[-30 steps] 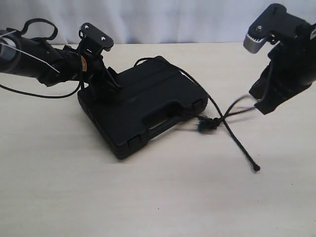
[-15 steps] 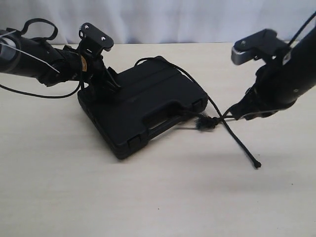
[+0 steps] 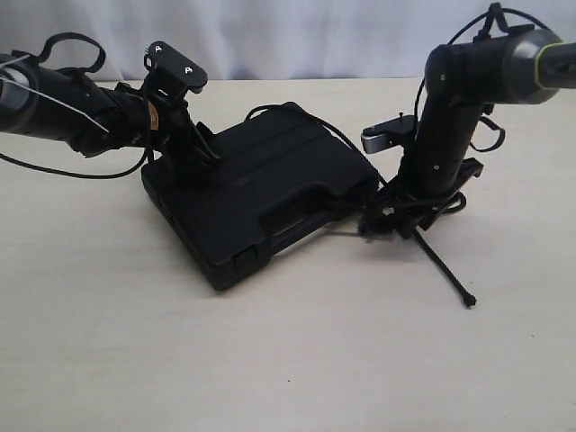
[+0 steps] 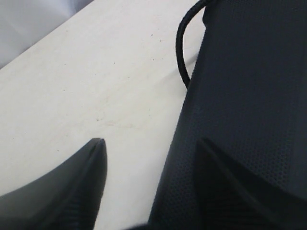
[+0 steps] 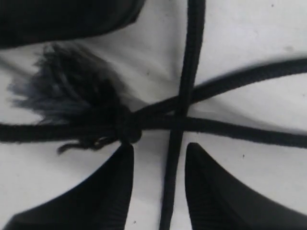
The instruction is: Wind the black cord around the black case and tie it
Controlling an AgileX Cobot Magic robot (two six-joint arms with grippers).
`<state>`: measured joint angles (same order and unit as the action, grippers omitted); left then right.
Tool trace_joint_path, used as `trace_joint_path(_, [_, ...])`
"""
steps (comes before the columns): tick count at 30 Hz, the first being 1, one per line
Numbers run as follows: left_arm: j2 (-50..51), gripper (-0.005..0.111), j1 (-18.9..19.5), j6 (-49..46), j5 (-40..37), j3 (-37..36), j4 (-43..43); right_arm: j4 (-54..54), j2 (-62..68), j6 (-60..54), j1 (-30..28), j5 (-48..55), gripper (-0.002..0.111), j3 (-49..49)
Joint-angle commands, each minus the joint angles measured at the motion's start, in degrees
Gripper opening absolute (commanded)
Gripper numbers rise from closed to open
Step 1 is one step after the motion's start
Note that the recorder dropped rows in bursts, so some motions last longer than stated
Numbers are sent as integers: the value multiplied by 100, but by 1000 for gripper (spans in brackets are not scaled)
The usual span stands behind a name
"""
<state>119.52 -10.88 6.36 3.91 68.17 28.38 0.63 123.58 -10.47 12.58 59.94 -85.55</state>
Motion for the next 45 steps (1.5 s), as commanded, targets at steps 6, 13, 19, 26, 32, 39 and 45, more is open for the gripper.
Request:
trace_joint_path(6, [233,54,-23,-34,-665,-109,91,360,316,-658,-192,-23,35,-216])
trace_joint_path(13, [233,54,-23,-34,-665,-109,91,748,451,-1005,-182,-25,4,-216])
trace_joint_path(19, [233,54,-23,-34,-643,-109,91,727,158,-908,-182,-34,4,-216])
trace_joint_path(26, [233,54,-23,-34,-618,-109,91,727,-1068,-908,-182,-643,4,472])
trace_joint_path(32, [233,54,-23,-34,-595,-109,91,736,-2357,-1286,135,-883,4,1383])
trace_joint_path(39, [233,54,-23,-34,-595,-109,91,-185,-3357,-518,1099,-847,4,2047])
trace_joint_path(45, [233,54,-23,-34,-584,-109,91,-1540,-3778,551,1898,-321,4,2254])
